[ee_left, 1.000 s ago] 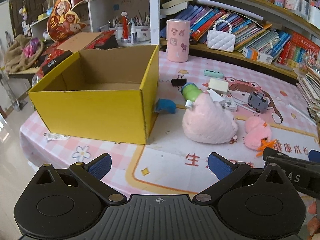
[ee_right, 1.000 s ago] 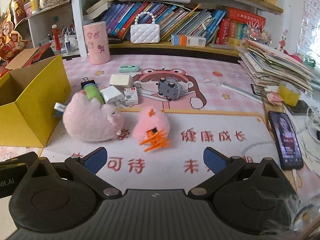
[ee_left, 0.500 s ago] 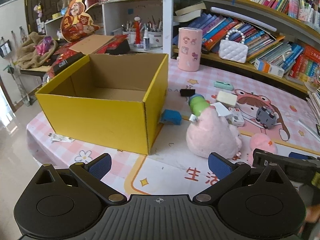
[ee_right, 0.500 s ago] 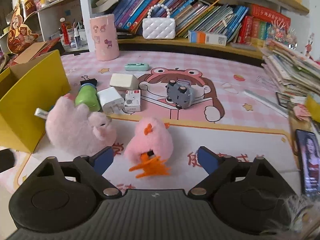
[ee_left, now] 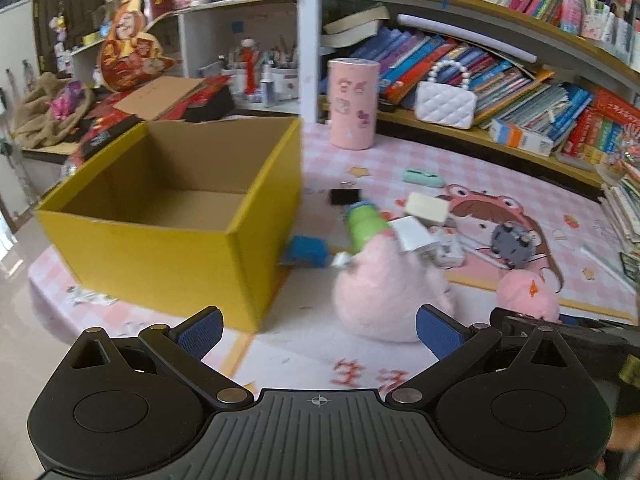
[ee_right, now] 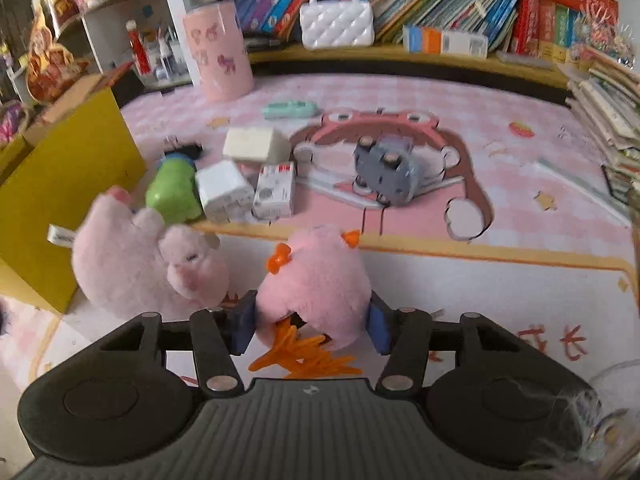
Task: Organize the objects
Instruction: 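Grasp the pink plush pig with the left tool while the right tool grasps the pink chick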
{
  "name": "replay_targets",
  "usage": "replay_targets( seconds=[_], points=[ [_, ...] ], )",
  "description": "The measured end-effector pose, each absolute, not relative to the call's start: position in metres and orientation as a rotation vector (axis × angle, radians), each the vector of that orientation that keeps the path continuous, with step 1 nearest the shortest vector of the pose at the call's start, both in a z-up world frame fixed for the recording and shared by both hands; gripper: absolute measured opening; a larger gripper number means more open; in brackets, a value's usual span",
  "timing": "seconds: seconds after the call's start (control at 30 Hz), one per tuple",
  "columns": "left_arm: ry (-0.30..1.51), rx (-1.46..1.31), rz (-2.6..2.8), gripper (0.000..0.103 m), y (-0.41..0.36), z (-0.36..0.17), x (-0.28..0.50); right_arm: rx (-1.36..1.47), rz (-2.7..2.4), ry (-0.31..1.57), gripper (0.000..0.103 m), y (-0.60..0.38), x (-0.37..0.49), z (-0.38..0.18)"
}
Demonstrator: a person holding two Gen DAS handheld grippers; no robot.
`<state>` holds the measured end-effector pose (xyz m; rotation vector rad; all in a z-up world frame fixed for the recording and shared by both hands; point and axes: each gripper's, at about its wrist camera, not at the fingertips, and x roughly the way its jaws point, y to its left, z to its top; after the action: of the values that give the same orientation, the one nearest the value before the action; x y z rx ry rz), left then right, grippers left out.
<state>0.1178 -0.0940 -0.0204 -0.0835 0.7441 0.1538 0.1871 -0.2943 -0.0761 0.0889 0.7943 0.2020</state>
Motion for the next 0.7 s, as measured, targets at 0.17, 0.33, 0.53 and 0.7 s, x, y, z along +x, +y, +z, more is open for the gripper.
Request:
replay_targets(
  seconds=[0.17, 0.33, 0.53, 0.7],
  points=[
    [0.759, -0.109, 0.099, 0.103, -0.113, -0.028, 0.144, 0.075, 0.174, 0.770, 0.053, -0.311, 0.167, -0.058],
    [0.797, -0.198, 0.124, 0.102, -0.116, -0.044, 0.169, 0.023, 0.193, 0.756, 0.053, -0.315, 0.150, -0.054],
    [0.849, -0.312, 0.208, 0.096, -0.111, -0.068, 0.196, -0.005, 0.197, 0.732, 0.053, -0.321, 0.146, -0.050],
    [0.851, -0.385, 0.187, 0.085, -0.108, -0.080, 0.206, -0.011, 0.193, 0.736, 0.053, -0.326, 0.143, -0.050]
  ],
)
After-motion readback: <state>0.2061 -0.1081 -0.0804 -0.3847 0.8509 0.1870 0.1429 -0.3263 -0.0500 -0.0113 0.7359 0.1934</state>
